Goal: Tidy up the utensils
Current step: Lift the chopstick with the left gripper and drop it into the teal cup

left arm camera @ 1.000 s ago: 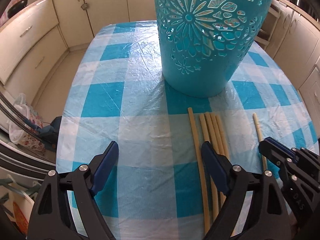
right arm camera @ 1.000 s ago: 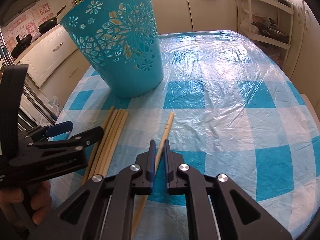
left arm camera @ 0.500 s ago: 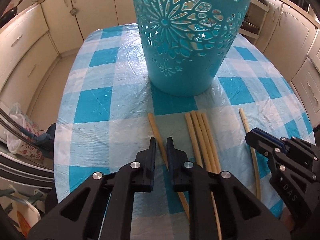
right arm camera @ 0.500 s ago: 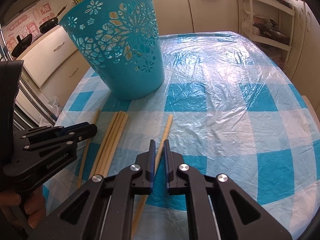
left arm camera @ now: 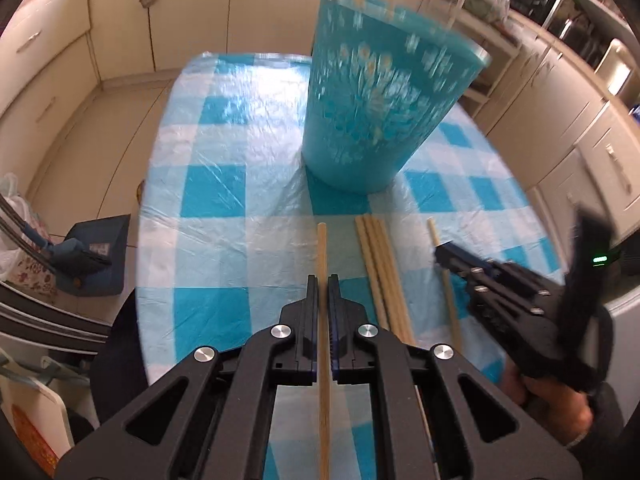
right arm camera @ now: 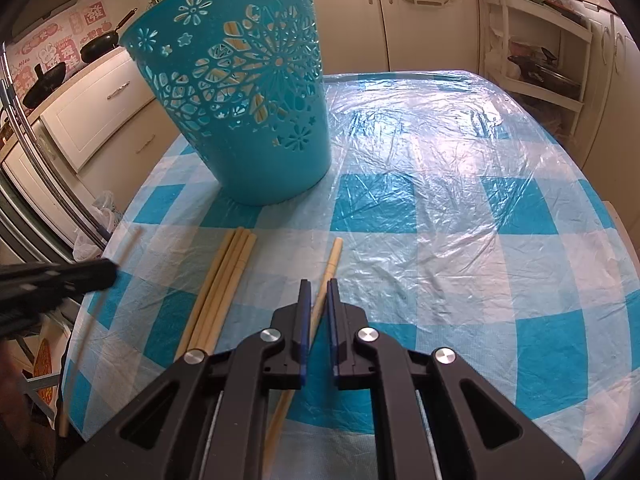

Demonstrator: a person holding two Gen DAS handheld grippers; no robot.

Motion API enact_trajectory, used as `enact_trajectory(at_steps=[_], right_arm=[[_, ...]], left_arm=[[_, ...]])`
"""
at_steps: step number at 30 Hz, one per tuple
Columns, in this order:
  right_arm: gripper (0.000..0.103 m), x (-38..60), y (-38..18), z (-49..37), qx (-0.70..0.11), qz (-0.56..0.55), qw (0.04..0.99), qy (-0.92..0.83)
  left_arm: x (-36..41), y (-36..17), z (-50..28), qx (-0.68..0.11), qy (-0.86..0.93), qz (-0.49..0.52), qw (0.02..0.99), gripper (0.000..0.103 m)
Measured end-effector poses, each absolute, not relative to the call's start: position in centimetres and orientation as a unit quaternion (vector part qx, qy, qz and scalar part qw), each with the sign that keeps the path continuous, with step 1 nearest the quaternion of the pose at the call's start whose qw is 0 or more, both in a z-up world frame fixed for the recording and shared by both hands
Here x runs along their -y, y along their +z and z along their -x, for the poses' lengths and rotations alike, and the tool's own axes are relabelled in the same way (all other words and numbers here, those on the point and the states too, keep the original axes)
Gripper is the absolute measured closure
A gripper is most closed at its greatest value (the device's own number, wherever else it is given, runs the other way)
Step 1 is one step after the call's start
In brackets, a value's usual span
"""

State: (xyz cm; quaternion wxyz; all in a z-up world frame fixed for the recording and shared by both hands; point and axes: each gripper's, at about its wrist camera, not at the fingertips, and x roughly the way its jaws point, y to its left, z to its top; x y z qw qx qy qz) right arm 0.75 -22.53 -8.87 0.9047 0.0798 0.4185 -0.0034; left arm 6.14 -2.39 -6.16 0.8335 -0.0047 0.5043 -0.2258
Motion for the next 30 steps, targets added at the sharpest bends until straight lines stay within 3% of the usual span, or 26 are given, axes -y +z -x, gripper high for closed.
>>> enact_trajectory(at_steps=[5,10,14,21,30], right_arm=[[0.095,22.5,-8.9,-0.7,-0.418,-0.082,0.905,-0.004],[0.095,22.5,-8.9,-0.7,-0.418,-0.084,0.905,-0.003],[0.095,22.7,-8.8,-0.7,-0.417,-0.087,0.905,-0.002],[0.095,22.8,-8.8,-0.7,-0.416,-0.092,0.905,0.0],[0.095,22.9,-8.8,-0.7,-0.416,-0.095,0.904,0.001]], left_arm=[[0.5,0.9,-5.7,-0.439,-0.262,0.053,0.858,0.098],[1.0,8.5,-7.0,-0.326,-0.283,0.089,0.898,0.098],[2.0,11.5,-9.5,-0.257,-0.276,0.132,0.917,0.098],[5.8,12.8,-14.3,-0.156,-0.203,0.134,0.957,0.098],[9.4,9.1,-17.8,-0.135,-0.139,0.116,0.974,0.098]])
